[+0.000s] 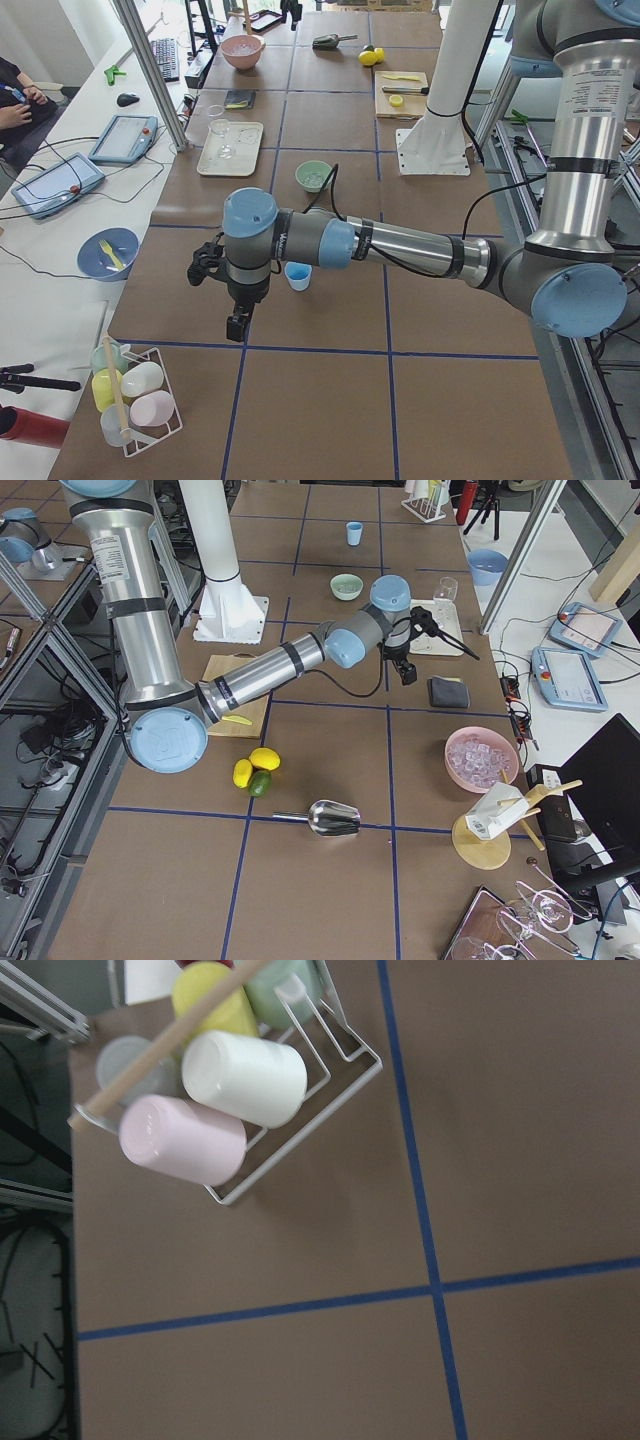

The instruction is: Pour ice into bowl

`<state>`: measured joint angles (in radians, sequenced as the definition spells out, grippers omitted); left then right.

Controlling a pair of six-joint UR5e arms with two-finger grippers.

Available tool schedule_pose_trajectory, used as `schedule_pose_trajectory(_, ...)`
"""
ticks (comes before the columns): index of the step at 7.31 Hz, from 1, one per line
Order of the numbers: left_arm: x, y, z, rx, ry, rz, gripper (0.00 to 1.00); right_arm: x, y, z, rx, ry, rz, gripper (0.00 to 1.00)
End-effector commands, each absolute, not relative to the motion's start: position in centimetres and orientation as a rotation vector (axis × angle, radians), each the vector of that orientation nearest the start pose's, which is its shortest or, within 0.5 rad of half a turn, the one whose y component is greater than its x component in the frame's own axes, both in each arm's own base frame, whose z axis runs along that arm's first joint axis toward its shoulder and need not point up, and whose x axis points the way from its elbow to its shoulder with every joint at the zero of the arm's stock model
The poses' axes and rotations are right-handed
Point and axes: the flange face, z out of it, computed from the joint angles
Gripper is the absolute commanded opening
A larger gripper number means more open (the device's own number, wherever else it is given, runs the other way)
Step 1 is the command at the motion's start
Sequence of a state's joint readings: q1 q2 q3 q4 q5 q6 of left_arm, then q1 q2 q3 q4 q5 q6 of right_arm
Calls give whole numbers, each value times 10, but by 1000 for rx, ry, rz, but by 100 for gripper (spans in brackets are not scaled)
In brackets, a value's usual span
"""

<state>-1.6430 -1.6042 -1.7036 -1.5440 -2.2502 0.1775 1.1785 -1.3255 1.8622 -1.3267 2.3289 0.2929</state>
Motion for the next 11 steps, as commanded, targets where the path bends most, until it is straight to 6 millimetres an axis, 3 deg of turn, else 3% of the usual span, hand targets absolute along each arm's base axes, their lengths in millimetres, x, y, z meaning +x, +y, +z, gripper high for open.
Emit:
schedule_pose_trajectory(1, -107, -487, 609, 177, 674, 158, 100, -239, -534, 278, 392, -1039, -336, 100)
schedule_pose_trajectory(2, -105, -486, 623, 144, 685, 142, 100, -269, -525, 251, 353, -1080, -311, 100)
schedule_pose_trajectory(4, -105, -486, 620, 121, 694, 69, 100, -327, -508, 198, 311, -1096, -269, 99)
schedule_pose_trajectory(6, -105, -488, 614, 138, 694, 78, 100, -427, -465, 137, 302, -1052, -179, 96)
schedule_pose_trajectory(7, -105, -489, 611, 147, 693, 81, 100, -477, -458, 115, 307, -1028, -121, 91)
schedule_pose_trajectory(8, -104, -490, 610, 151, 694, 84, 100, -542, -470, 86, 252, -995, -83, 88)
schedule_pose_trajectory(9, -103, -490, 606, 157, 707, 86, 100, -605, -476, 65, 264, -924, -51, 88)
schedule_pose_trajectory(10, -103, -491, 605, 159, 707, 89, 100, -650, -473, 60, 256, -864, -36, 89)
schedule_pose_trajectory(11, -103, -491, 605, 161, 707, 89, 100, -673, -465, 66, 254, -851, -44, 88)
